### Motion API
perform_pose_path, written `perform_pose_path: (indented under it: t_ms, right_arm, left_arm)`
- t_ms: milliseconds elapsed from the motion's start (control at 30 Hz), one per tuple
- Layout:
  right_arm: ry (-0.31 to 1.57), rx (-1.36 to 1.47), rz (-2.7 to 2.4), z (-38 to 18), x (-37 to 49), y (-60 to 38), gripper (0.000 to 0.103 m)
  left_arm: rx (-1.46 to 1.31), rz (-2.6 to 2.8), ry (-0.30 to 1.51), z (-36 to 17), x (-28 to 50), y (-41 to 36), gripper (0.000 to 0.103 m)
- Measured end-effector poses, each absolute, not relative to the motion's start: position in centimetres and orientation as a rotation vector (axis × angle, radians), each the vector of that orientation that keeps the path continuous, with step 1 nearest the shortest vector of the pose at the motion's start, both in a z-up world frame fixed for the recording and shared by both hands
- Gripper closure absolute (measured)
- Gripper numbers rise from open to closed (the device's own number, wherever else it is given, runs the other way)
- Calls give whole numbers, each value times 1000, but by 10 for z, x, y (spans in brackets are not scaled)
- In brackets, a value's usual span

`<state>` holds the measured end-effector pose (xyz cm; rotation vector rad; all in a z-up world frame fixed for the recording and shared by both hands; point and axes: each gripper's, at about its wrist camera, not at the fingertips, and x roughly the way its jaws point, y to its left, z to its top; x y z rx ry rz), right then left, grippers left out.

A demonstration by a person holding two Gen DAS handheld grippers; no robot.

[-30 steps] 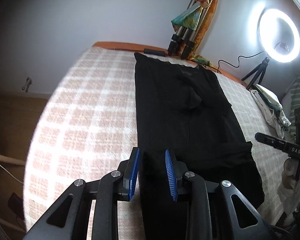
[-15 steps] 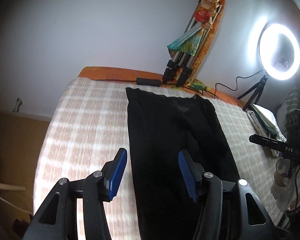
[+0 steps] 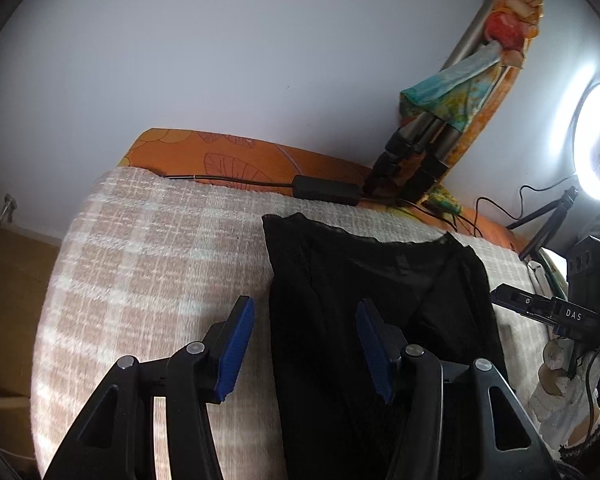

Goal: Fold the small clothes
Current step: 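Grasp the folded black shirt's collar end with the right tool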

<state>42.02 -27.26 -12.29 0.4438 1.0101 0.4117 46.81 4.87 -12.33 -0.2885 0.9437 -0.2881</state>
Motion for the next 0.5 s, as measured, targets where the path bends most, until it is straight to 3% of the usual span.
perform_pose_path:
  t_ms: [100,167,200,333,500]
  right_arm:
    - [1008,442,430,-127,429,-268,57]
    - [1012,393,431,-126,432,-261,88]
    - [1022,358,425,-127,435,-256,94]
    - [1018,256,375,-126,437,-249,101]
    - [1012,270,391,-124,440,-254,100]
  left_arm:
    - [-306,-290,946,-130,477,48,52]
    - [-292,-281,950,-135,483,46,54]
    - [-283,-271,952,-138,484,46,58]
    - [-277,-249,946,-146,487,51,66]
    - [-300,-244,932,-142,490,59,60]
